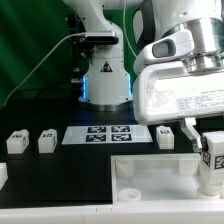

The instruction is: Assemble one leg

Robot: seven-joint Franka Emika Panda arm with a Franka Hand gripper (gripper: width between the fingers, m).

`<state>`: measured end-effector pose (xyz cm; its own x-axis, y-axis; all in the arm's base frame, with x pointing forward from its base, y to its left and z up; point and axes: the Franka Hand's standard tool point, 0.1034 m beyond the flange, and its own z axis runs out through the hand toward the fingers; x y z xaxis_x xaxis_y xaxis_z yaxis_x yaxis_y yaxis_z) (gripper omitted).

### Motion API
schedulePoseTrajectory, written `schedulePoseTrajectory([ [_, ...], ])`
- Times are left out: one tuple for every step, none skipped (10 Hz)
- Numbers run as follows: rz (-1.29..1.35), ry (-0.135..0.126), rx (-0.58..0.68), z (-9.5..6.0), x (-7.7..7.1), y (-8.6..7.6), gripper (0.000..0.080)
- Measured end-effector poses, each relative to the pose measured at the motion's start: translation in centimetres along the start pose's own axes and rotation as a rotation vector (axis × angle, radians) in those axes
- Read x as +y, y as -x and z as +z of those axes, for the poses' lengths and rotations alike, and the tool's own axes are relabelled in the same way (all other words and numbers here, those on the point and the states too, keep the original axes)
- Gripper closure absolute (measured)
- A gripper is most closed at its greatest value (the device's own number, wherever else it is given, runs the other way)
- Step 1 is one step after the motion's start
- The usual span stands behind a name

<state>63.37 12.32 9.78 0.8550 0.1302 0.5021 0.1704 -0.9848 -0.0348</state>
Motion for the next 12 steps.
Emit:
schedulePoseTrajectory([
  [-0.003,0.0,0.021,0.1,0.02,-0.18,0.0505],
  [-0.01,0.001,0.033,0.15,0.11,-0.27,0.0505],
  [-0.017,0.003,0.038,0.17,0.25,-0.31,0.0505],
  [-0.022,0.003,0.038,0.18,0.23,-0.31,0.0505],
  [-0.025,0.002,0.038,0.17,0.21,-0.28,0.0505],
  [-0.028,0.001,0.041,0.13,0.09,-0.19,0.0505],
  [-0.03,0.001,0.052,0.04,-0.01,-0.03,0.0505],
  [-0.032,0.001,0.061,-0.03,-0.1,0.13,0.0505],
  [-0.038,0.001,0.07,-0.11,-0.06,0.27,0.0505],
  [-0.048,0.003,0.078,-0.18,0.02,0.41,0.0505],
  [-0.052,0.003,0.081,-0.21,0.01,0.49,0.0505],
  [-0.058,0.004,0.082,-0.25,0.02,0.55,0.0505],
])
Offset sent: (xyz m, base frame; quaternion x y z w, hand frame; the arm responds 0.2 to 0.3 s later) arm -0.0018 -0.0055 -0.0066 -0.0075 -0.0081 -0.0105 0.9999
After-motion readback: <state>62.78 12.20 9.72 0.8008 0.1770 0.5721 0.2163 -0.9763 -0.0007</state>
